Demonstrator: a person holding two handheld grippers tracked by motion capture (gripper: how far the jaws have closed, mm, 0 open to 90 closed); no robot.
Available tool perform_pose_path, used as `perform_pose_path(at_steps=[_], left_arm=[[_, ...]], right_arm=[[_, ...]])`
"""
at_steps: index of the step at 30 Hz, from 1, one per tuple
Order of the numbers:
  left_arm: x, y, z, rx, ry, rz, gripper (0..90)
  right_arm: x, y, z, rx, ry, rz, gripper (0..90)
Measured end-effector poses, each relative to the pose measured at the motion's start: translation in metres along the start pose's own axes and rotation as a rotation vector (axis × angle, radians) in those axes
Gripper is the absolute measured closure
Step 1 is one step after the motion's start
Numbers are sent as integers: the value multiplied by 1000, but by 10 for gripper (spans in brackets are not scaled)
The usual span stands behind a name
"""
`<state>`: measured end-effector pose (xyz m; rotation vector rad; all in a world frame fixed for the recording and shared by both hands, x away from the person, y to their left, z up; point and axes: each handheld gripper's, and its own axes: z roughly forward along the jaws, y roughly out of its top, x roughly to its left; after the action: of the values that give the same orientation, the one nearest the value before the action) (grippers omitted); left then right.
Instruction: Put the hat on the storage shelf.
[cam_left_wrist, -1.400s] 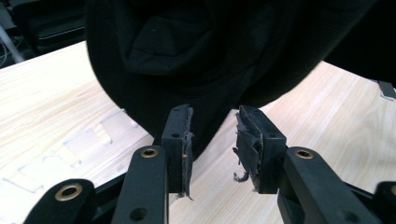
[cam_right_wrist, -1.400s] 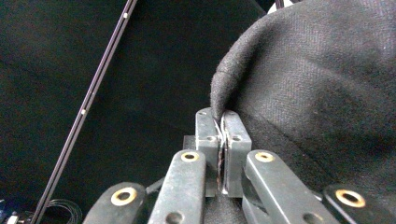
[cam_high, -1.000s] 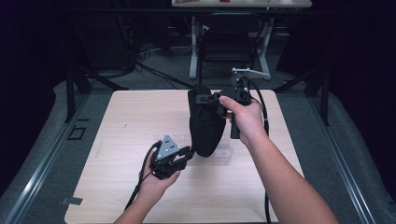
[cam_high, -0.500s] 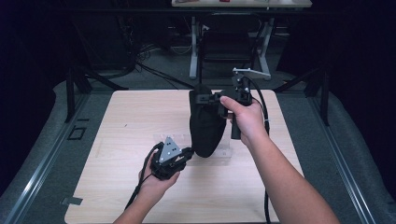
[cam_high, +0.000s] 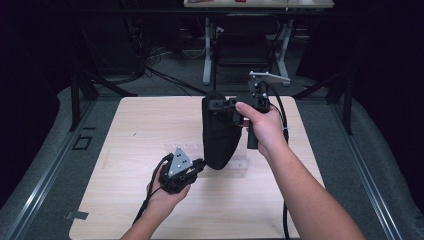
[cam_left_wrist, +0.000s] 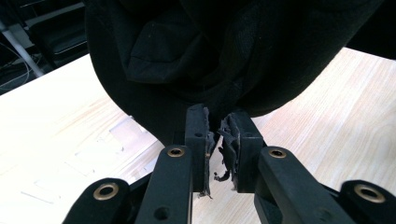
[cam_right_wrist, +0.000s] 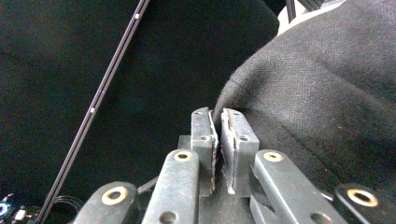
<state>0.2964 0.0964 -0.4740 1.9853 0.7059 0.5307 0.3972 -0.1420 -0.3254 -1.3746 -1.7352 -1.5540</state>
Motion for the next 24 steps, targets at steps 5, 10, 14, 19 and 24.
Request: perform_pose_path(at_steps=[5, 10, 14, 19, 24], left_arm=[[4, -2, -3, 7, 24, -1, 838], [9, -7, -6, 23, 52, 5, 855], [11, -16, -4, 49, 78, 27, 855], [14, -26, -2, 56, 85, 9, 853], [16, -29, -3, 59, 83, -1, 852]], right_arm=[[1, 1, -5, -6, -1, 0, 833], [-2, 1, -11, -18, -6, 4, 833], [-4, 1, -14, -20, -8, 4, 833], [-6, 1, -18, -26, -14, 5, 833], [-8, 0, -22, -30, -22, 5, 830]])
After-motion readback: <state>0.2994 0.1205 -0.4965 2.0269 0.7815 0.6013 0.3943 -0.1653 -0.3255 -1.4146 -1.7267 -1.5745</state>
